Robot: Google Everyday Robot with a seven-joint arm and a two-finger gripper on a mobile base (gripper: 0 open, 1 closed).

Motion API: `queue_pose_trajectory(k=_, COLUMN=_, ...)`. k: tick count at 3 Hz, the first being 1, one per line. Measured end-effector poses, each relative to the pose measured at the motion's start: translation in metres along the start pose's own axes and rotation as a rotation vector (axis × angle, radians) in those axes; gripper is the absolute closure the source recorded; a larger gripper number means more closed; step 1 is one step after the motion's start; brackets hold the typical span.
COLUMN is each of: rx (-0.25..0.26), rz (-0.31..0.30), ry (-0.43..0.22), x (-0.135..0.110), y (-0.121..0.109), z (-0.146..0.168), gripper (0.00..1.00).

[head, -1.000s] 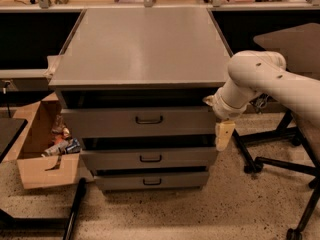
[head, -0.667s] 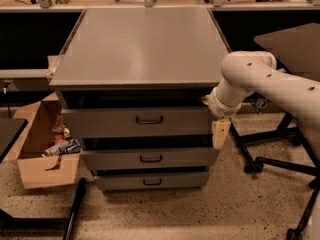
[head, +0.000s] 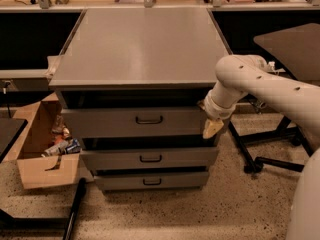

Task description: Open top drawer

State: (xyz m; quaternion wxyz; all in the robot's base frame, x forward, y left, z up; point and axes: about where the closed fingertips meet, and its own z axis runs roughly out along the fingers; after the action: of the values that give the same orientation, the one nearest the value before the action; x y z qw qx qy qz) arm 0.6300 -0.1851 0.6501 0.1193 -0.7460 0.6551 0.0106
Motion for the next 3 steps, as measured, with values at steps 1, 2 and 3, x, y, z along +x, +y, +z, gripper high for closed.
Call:
queue_pose_trajectory(k=1, rx=0.000, rz=0.000, ry=0.000, x=-0.001, y=-0.001, z=-0.004, gripper=0.65)
queue_pose_trajectory(k=2, rx=0.001, rz=0.002, ry=-0.002, x=-0.001, y=-0.001, z=-0.006, gripper=0.88)
queue_pose_trajectory(k=3, rx=0.001, rz=0.022, ry=-0.040, x=-0.012, y=0.018, z=-0.020, gripper=1.00)
